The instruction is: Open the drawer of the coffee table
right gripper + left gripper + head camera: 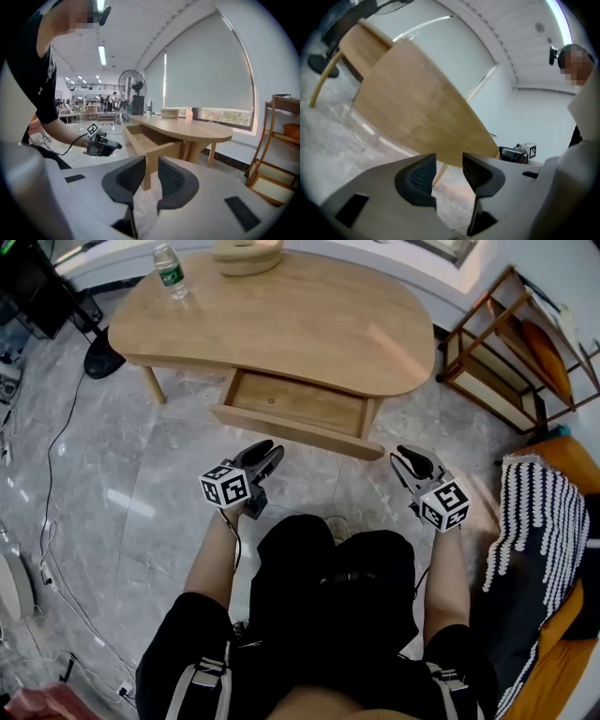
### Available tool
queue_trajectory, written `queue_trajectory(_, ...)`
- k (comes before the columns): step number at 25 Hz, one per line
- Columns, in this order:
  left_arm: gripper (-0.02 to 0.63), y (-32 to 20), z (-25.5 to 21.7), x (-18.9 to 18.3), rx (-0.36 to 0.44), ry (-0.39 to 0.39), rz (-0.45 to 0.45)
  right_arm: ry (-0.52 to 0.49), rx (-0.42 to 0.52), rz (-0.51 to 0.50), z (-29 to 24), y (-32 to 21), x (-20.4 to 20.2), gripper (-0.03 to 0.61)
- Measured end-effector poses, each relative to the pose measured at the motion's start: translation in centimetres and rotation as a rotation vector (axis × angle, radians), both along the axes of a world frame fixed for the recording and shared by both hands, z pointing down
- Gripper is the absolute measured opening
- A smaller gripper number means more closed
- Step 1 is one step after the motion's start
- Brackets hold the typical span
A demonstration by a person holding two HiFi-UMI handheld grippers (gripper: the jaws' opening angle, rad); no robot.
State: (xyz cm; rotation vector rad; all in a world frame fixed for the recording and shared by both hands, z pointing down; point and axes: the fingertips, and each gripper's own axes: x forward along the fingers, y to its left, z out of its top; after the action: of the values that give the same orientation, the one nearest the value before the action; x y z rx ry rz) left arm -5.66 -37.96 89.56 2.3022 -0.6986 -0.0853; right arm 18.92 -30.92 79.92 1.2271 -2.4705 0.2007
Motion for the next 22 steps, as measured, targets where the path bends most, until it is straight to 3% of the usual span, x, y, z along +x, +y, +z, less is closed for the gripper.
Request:
queue_trajectory(4, 0.179, 0.9, -4.5, -3.7, 0.103, -0.126, -0.092, -0.109, 0.12, 0.125, -5.8, -0.3, 0.3, 0.031)
queue_trajectory(9, 0.136, 1.7, -12.8, -6.9, 0.31, -0.335, -0.232, -0.176, 0.226, 0.271, -11.7, -1.1, -1.4, 0.012)
queue_trajectory(12, 0.055, 1.6, -18.0, -7.9, 0.438, -0.474, -0.33, -0.187, 0.276, 0.321, -14.6, -2.7, -2.8, 0.011)
queue_trajectory(18, 0.029, 2.2, -26.7, -7.1, 0.558, -0.513, -0.447, -0.18, 0.37, 0.381, -19.4, -4.5, -5.5, 0.011)
queue_trajectory(22, 0.029, 2.0, -27.0, -5.9, 0.583, -0.623, -0.468, -0.212, 0.403, 0.357, -20.0, -5.9, -7.2, 0.011)
